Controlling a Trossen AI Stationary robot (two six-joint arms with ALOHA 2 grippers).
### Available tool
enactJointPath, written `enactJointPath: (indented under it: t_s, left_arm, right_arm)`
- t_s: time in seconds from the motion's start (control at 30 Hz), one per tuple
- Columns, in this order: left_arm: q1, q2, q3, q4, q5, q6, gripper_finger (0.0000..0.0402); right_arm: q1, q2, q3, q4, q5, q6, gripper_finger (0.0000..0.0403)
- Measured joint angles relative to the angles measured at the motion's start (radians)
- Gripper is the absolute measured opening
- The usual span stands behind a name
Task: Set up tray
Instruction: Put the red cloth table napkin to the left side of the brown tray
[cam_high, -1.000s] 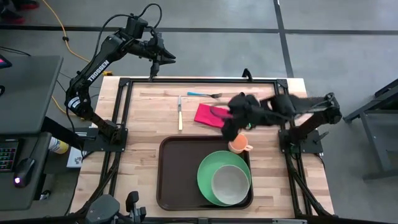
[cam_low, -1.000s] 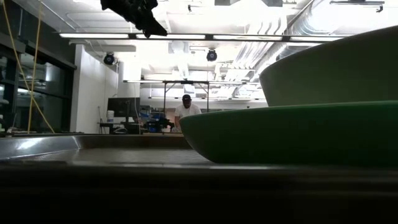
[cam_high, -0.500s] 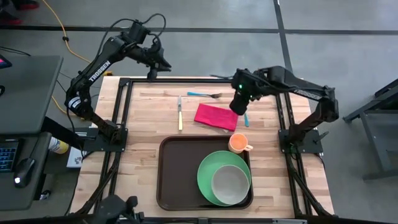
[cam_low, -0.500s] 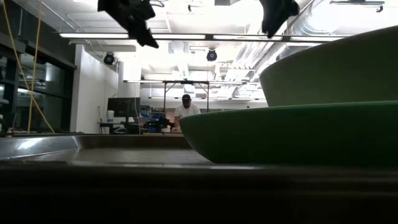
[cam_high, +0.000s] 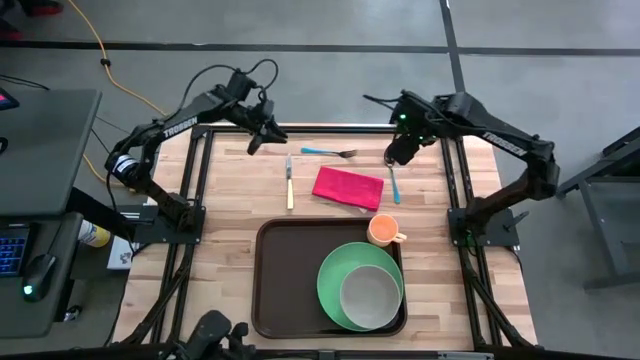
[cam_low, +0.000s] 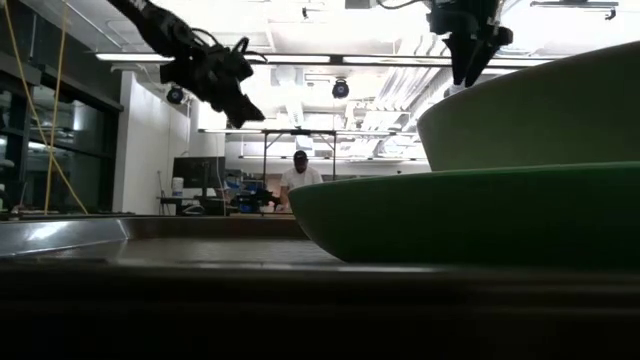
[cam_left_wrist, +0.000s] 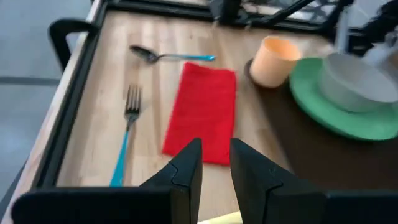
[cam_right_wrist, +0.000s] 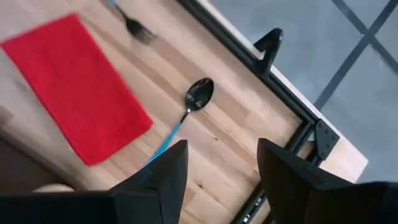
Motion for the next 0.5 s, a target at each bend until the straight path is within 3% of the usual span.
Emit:
enactJointPath:
  t_s: [0.27, 0.5]
  left_arm:
    - [-0.088, 0.009, -0.039, 0.112, -0.197, 0.116, 0.0111]
    - [-0.279, 0.068, 0.098, 0.028, -0.462, 0.249, 0.0111]
  right_arm:
    - [-0.006, -0.164, -0.162, 0.164, -0.083, 0.013, 0.0170]
    - [-0.002, -0.253, -0.284, 0.234, -0.185, 0.004, 0.0170]
